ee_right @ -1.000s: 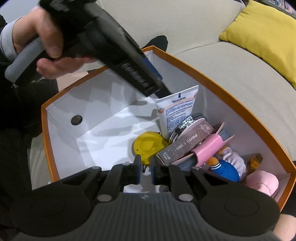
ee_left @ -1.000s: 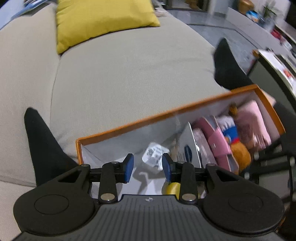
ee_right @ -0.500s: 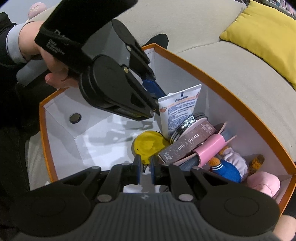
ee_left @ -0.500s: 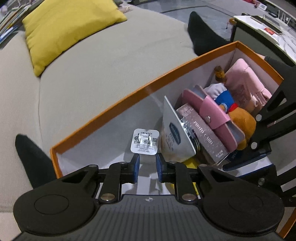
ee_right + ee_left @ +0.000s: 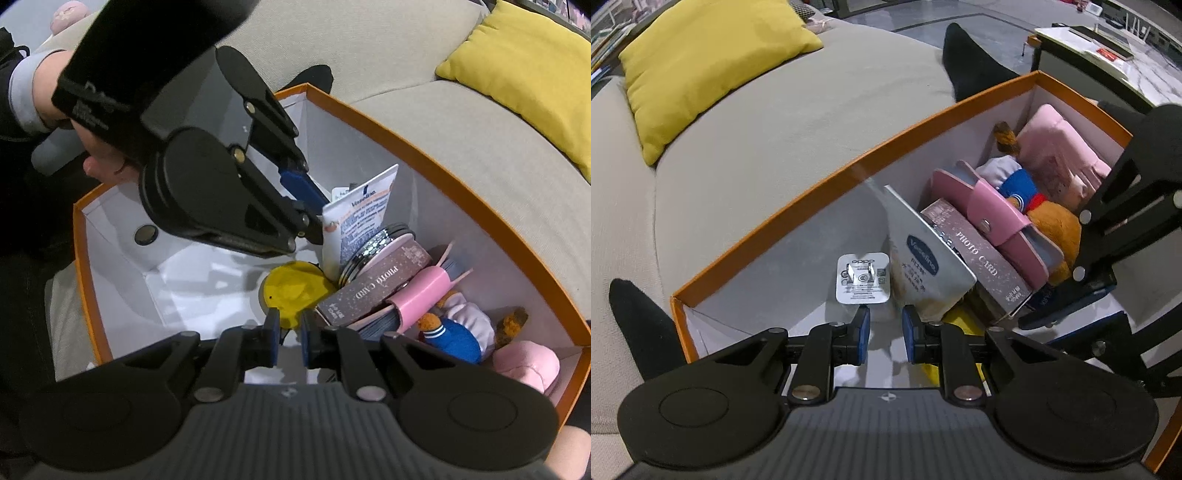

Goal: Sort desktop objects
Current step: 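Lift both open grippers out of the orange box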

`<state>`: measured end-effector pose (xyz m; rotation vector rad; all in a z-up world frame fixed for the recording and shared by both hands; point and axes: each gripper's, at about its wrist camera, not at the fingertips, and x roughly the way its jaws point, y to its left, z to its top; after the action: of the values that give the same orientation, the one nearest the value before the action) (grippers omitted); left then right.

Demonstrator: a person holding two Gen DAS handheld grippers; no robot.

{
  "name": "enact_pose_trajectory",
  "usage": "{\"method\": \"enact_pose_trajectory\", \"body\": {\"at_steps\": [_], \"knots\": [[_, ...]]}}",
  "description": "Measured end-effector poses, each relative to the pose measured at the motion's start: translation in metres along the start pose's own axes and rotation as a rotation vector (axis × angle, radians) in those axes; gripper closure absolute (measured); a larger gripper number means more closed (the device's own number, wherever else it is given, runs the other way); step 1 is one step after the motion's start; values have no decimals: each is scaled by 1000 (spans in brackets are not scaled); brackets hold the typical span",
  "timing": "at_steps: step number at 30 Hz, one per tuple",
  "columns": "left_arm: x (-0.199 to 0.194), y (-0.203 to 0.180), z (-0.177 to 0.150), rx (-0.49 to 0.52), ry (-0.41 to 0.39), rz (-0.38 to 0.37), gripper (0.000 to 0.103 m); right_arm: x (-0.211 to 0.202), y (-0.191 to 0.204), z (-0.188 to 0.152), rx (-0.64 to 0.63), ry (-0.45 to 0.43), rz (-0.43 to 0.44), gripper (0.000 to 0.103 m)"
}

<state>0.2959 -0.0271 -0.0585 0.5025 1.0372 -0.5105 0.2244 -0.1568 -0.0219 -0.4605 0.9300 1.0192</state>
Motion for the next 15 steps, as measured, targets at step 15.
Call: {"method": "enact_pose_trajectory", "body": {"at_steps": [15], "knots": [[-6,5,-4,-50,-6,8,82,-2,0,-5,31,6,-37,87]]}}
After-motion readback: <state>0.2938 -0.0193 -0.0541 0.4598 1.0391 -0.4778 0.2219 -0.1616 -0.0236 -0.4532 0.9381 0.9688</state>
